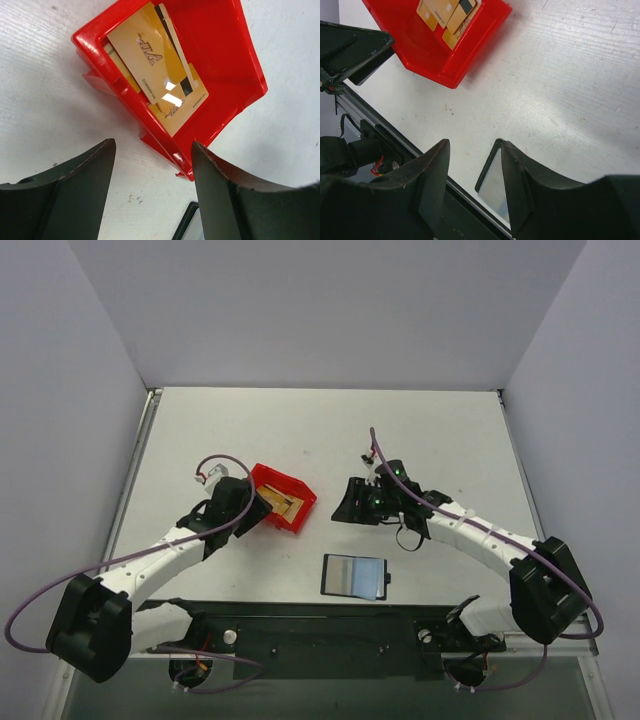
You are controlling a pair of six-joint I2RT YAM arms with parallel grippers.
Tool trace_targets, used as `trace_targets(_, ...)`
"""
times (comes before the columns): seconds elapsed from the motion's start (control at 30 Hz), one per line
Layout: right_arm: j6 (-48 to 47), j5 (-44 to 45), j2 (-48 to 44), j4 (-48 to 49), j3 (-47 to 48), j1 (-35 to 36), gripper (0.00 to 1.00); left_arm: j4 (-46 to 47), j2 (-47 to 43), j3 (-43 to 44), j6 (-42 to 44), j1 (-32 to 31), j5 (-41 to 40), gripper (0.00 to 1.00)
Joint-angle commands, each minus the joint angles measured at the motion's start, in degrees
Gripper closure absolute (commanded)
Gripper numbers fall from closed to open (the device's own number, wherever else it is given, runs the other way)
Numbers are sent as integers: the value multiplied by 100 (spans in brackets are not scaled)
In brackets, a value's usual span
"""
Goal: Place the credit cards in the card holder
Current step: Move the storage box to the center of the board.
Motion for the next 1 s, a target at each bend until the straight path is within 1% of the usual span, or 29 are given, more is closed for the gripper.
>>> trace_targets(0.0,-71,-27,-246,-12,-87,-72,59,361,248,434,-123,32,-304,28)
trace_targets(0.07,-71,-27,-272,-12,-114,-99,59,440,380,504,-97,32,-348,29)
trace_targets(0.17,-80,-35,-298,-12,-140,-134,59,493,547,592,26,32,-330,36)
trace_targets(0.23,-80,-27,-307,-12,-158,-151,59,519,635,619,106,32,-287,45)
trace_targets(0.27,-80,-35,-316,-12,-158,-160,59,537,662,619,114,32,-251,54)
trace_targets(0.33,-80,-36,-333,-12,-167,-178,59,599,688,566,132,32,-207,61)
trace_targets(0.47,-98,-53,-342,-20,-158,-204,59,634,741,513,167,41,-172,62)
trace_targets(0.53,-107,-53,-351,-29,-158,-204,59,660,767,505,220,41,-146,66)
trace_targets(0.6,-115,-62,-369,-47,-175,-222,59,686,785,496,299,41,-84,69)
trace_targets(0.63,-107,-62,-377,-47,-175,-222,59,695,803,513,360,41,-75,73)
trace_targets(0.73,-107,-62,-421,-64,-167,-231,59,687,776,557,519,41,12,77)
trace_targets(0.87,-168,-97,-509,-73,-140,-231,59,643,680,627,843,41,127,85)
trace_targets(0.93,-247,-158,-544,-82,-97,-231,59,643,618,610,966,41,162,90)
trace_targets(0.97,-265,-176,-562,-73,-96,-231,59,721,531,575,1011,41,162,94)
